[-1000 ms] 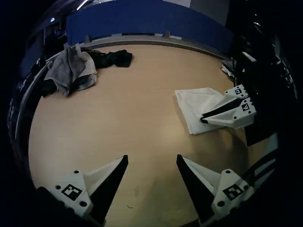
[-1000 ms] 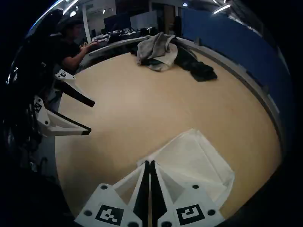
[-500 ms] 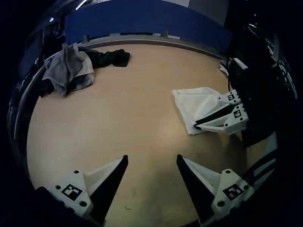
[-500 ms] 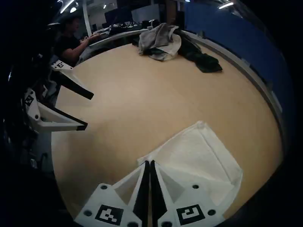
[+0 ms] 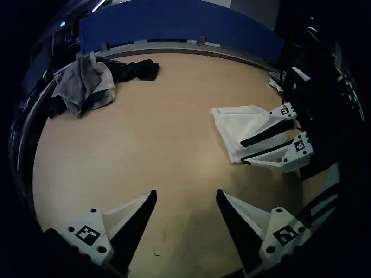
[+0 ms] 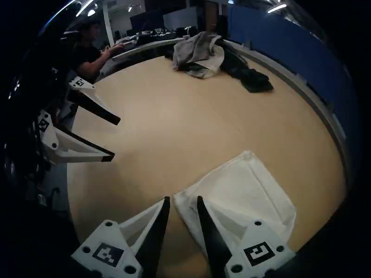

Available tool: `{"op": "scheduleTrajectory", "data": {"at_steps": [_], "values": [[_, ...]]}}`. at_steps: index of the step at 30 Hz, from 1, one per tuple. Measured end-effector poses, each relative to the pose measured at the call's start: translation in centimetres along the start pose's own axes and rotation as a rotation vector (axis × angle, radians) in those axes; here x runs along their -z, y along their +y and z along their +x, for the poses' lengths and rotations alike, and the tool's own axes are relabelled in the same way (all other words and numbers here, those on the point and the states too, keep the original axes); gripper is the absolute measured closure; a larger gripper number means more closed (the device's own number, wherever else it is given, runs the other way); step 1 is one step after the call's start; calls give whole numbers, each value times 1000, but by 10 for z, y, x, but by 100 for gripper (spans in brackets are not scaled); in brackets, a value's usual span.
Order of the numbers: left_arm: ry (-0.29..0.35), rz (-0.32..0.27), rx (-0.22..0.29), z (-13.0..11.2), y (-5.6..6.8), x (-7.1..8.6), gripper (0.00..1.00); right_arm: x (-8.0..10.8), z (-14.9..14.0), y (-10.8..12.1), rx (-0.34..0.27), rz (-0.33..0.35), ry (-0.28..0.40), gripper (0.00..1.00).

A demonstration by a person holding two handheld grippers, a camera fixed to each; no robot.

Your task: Fold towel

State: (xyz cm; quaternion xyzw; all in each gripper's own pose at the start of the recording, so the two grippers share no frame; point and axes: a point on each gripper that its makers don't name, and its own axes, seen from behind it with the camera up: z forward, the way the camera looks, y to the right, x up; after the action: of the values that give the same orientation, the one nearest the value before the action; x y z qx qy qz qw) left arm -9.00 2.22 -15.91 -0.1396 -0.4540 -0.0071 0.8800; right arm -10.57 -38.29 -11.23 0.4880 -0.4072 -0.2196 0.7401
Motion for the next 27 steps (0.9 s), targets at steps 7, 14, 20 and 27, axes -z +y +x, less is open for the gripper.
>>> {"op": "scheduleTrajectory", "data": {"at_steps": [7,14,20,27], "values": [[-1,-2,-4,0,2,0,5,13,4,1,-7,6,27,45],[0,-5,-12,3,6,-1,5,39,8,14,-48,-34,81,35],[0,-12,-23,7,13,-3,5,65,-8,36,-89,-89,88,33],[2,-24,-45,12,23,-8,5,85,-48,55,-136,-149,54,31]]}}
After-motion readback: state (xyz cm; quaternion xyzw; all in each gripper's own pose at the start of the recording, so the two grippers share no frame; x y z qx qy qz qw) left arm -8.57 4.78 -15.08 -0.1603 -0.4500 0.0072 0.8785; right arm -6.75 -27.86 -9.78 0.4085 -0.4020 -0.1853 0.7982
